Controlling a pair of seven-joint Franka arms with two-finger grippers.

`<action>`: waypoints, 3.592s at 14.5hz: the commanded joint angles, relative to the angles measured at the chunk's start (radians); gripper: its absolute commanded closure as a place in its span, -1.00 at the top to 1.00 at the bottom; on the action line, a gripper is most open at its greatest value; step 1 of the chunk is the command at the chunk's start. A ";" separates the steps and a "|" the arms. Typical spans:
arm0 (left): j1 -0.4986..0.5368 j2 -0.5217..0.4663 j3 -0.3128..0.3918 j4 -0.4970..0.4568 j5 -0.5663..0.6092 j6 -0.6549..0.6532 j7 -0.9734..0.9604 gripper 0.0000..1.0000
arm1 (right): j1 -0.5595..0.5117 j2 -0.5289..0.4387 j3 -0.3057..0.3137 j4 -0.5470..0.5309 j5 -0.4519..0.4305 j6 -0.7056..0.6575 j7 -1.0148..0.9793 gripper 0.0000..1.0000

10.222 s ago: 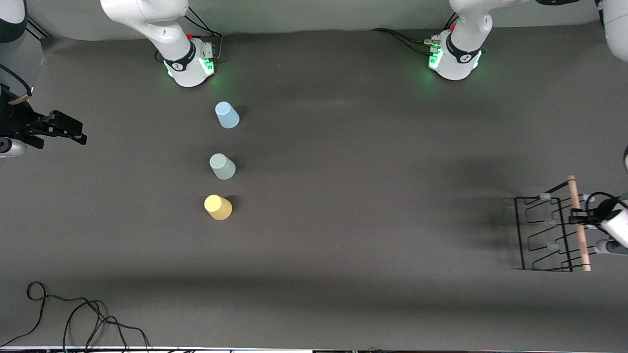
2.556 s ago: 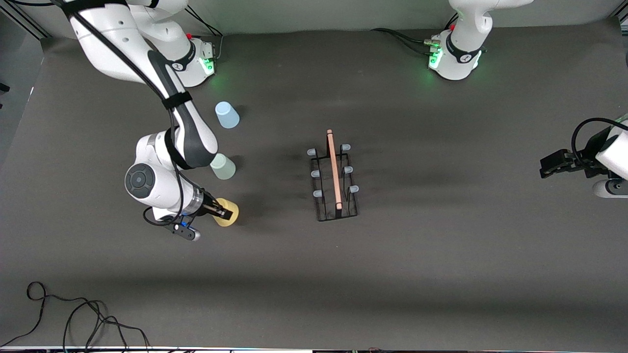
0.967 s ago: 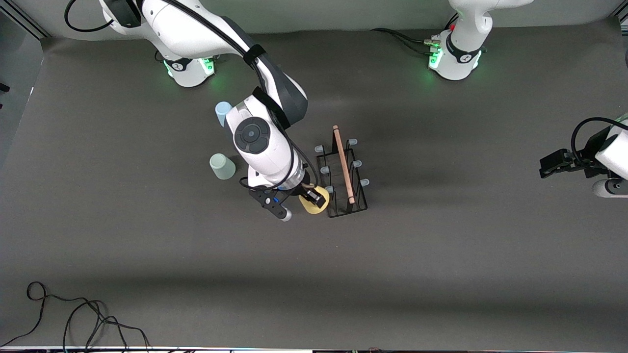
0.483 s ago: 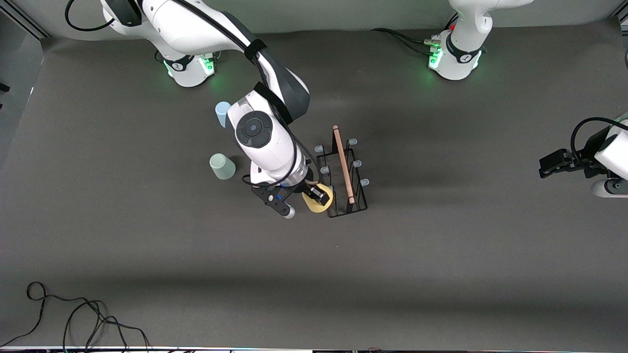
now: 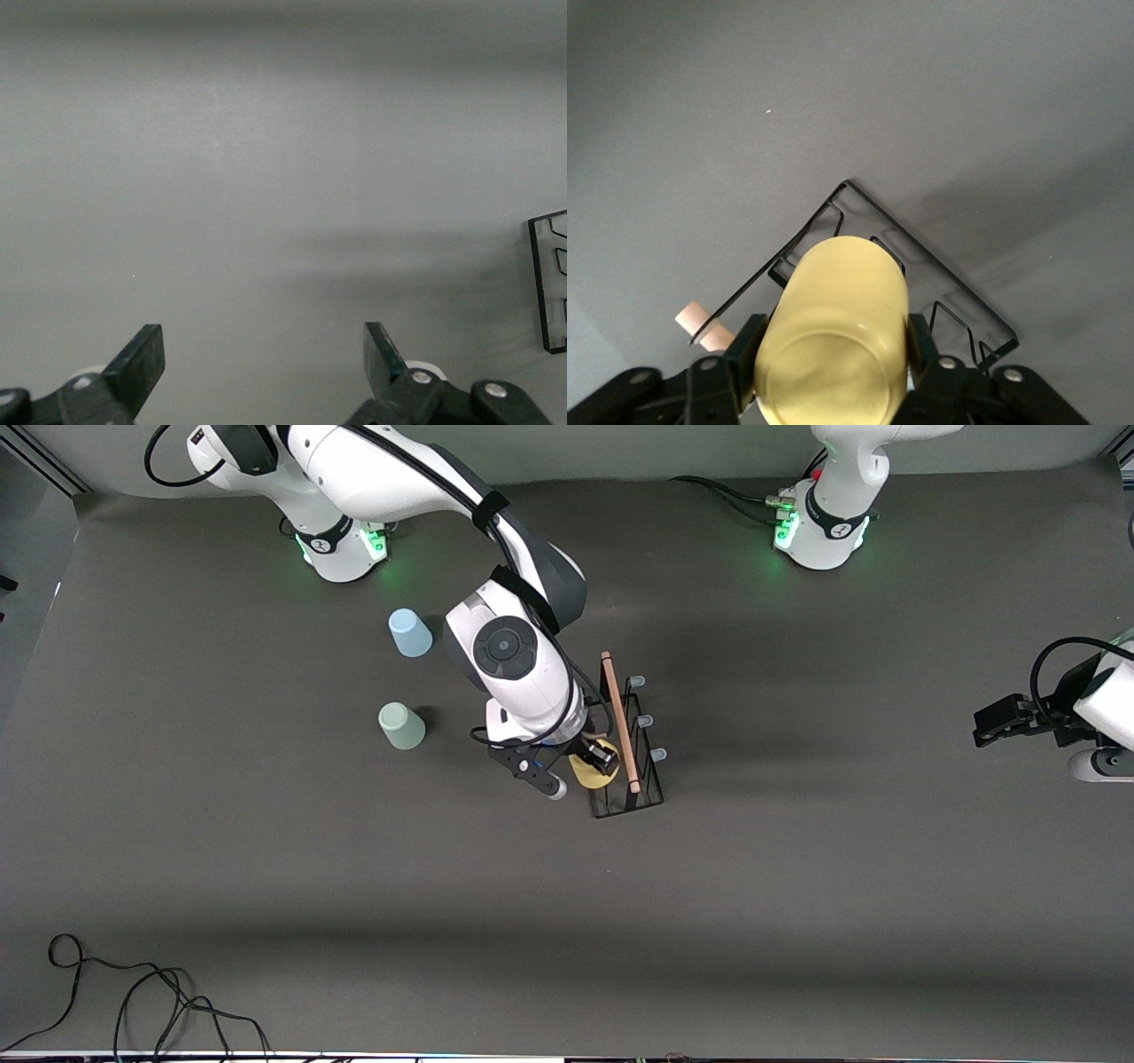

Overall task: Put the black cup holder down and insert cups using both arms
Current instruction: 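Lower the yellow cup onto a rack peg and open the right gripper, then move the right gripper to the pale green cup and grasp it, then carry the pale green cup with the right gripper above a rack peg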

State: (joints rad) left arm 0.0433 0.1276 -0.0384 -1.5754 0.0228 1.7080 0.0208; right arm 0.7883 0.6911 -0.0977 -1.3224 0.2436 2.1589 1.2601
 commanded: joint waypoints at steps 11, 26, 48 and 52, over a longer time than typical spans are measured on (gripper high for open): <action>-0.003 -0.019 -0.005 -0.020 0.006 0.001 -0.015 1.00 | -0.108 -0.090 -0.020 0.003 0.003 -0.155 -0.190 0.85; -0.003 -0.019 -0.005 -0.020 0.006 0.001 -0.015 1.00 | -0.155 -0.488 -0.212 -0.679 -0.102 -0.115 -0.808 0.85; -0.003 -0.017 -0.005 -0.021 0.006 0.001 -0.015 1.00 | -0.107 -0.496 -0.209 -1.046 -0.089 0.265 -0.829 -0.89; -0.003 -0.017 -0.005 -0.021 0.006 0.001 -0.015 1.00 | -0.104 -0.562 -0.203 -0.950 -0.032 0.117 -0.773 -0.90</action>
State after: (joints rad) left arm 0.0433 0.1282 -0.0419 -1.5795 0.0228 1.7075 0.0208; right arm 0.6773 0.1877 -0.3051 -2.3285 0.1769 2.3729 0.4573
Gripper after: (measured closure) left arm 0.000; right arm 0.357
